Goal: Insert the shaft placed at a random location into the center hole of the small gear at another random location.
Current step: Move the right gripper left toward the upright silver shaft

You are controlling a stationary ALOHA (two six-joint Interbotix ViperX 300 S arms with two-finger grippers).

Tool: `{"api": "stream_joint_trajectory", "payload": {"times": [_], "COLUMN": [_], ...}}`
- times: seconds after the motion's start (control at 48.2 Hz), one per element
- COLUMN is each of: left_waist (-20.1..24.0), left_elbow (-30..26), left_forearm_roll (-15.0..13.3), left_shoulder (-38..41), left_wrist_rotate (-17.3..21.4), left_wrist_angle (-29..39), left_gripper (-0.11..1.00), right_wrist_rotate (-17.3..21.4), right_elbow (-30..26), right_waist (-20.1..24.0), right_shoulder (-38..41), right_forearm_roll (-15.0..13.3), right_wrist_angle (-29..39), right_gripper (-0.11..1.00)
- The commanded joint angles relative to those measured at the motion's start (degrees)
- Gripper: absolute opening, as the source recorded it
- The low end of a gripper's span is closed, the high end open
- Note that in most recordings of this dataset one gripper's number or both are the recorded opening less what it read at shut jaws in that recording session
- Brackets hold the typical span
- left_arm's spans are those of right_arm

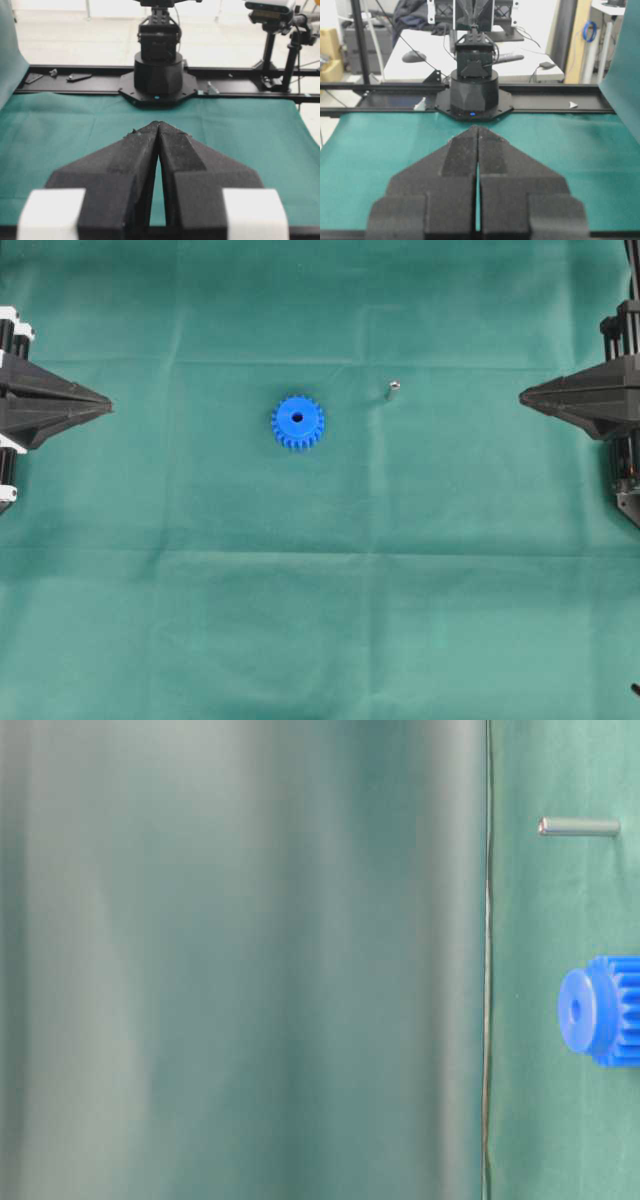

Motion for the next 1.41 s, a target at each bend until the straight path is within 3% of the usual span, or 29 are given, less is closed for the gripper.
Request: {"api": "stream_joint_trajectory", "payload": {"times": [0.0, 0.249, 0.477, 0.58, 0.746, 0.829, 0.912, 1.119, 1.389], "left_waist": [0.09, 0.18, 0.18, 0.18, 0.09, 0.09, 0.09, 0.18, 0.09], "left_elbow": [-2.29, -2.46, -2.37, -2.37, -2.37, -2.29, -2.29, -2.11, -2.02], "left_forearm_roll": [0.70, 0.70, 0.70, 0.79, 0.79, 0.79, 0.70, 0.79, 0.79], "left_shoulder": [0.18, 0.26, 0.18, 0.18, 0.18, 0.26, 0.18, 0.44, 0.79], "left_wrist_rotate": [-0.09, -0.35, -0.26, -0.26, -0.26, -0.26, -0.26, -0.26, -0.26], "left_wrist_angle": [0.62, 2.46, 2.55, 2.55, 2.55, 2.55, 2.55, 2.72, 3.16], "left_gripper": [0.00, 0.00, 0.00, 0.00, 0.00, 0.00, 0.00, 0.00, 0.00], "right_wrist_rotate": [0.26, 0.35, 0.35, 0.26, -0.88, -1.49, -1.93, -2.11, -2.11], "right_elbow": [-1.05, -1.23, -0.97, -1.32, -1.32, -1.67, -2.29, -4.57, -6.15], "right_waist": [-0.62, -4.31, -7.82, -9.14, -12.13, -12.83, -13.45, -15.12, -16.00], "right_shoulder": [0.35, 5.54, 16.00, 22.76, 34.28, 39.73, 44.38, 54.84, 61.35], "right_forearm_roll": [0.00, 0.00, 0.00, 0.00, -0.09, 0.09, 0.53, 1.14, 1.67], "right_wrist_angle": [0.09, -1.23, -5.19, -8.70, -14.85, -18.19, -21.36, -26.10, -27.69], "right_gripper": [0.01, 0.01, 0.03, 0.22, 0.72, 0.89, 0.84, 0.86, 0.86]}}
